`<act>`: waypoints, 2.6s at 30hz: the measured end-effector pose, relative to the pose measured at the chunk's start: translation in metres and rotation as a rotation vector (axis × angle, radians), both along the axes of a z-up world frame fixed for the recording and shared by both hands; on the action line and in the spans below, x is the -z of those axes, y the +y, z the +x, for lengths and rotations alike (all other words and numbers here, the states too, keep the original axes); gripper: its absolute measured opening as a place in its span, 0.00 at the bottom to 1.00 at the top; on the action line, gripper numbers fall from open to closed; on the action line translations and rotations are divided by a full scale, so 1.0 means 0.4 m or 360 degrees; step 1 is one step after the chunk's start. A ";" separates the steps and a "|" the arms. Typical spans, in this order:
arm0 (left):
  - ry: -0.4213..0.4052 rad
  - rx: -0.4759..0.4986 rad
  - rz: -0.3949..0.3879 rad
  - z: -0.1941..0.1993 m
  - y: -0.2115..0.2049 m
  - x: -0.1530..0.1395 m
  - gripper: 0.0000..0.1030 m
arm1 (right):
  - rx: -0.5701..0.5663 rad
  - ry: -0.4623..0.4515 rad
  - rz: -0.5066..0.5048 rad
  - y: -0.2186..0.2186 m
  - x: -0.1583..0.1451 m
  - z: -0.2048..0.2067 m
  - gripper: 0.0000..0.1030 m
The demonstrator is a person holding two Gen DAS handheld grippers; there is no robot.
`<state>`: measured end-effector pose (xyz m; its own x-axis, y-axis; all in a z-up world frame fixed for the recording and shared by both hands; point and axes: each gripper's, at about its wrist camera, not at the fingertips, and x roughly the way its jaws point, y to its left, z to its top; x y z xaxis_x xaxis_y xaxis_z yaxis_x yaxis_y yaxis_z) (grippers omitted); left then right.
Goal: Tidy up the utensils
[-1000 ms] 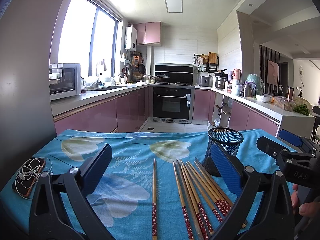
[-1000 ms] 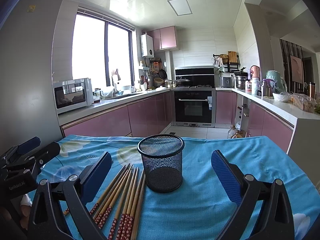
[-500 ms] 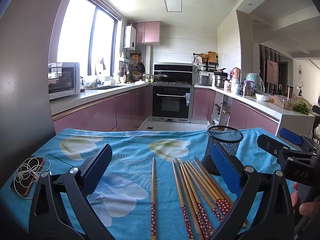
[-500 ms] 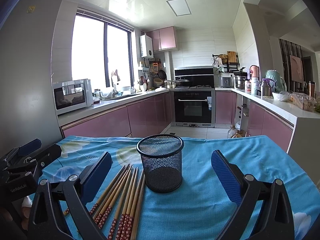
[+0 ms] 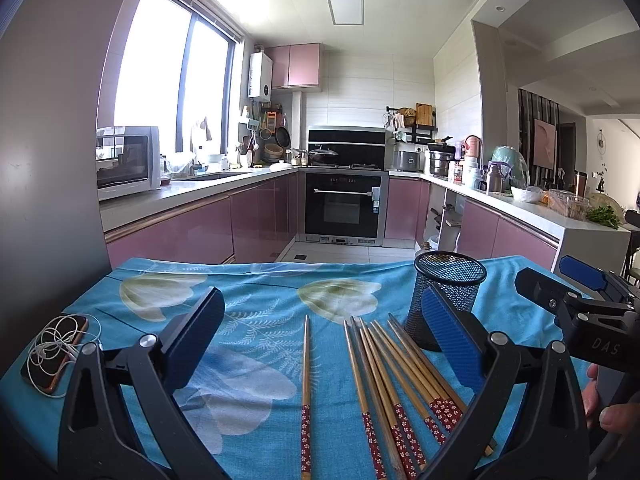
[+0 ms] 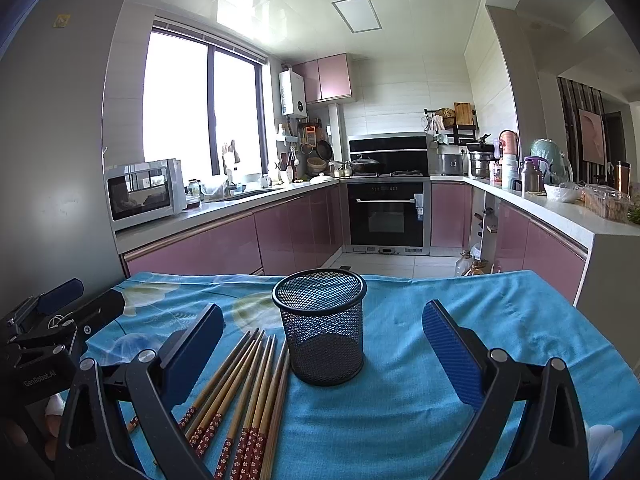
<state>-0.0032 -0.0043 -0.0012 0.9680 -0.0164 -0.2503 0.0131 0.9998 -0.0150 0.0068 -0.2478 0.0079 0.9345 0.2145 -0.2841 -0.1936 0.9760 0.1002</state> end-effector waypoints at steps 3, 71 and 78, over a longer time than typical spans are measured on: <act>0.0002 0.0001 0.0000 0.000 0.000 0.000 0.95 | 0.0000 0.0003 0.0000 0.002 0.001 0.002 0.94; 0.1033 0.0290 0.0110 0.385 0.016 0.254 0.44 | -0.0403 0.0939 -0.0297 0.152 0.210 0.265 0.25; 0.1045 0.0285 0.0043 0.413 0.010 0.252 0.15 | -0.0441 0.0984 -0.0129 0.127 0.213 0.279 0.07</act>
<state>0.1621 -0.0003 -0.1018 0.5981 -0.1478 -0.7877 0.1750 0.9832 -0.0516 0.1183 -0.1969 -0.0773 0.5086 0.3782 -0.7735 -0.3683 0.9076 0.2016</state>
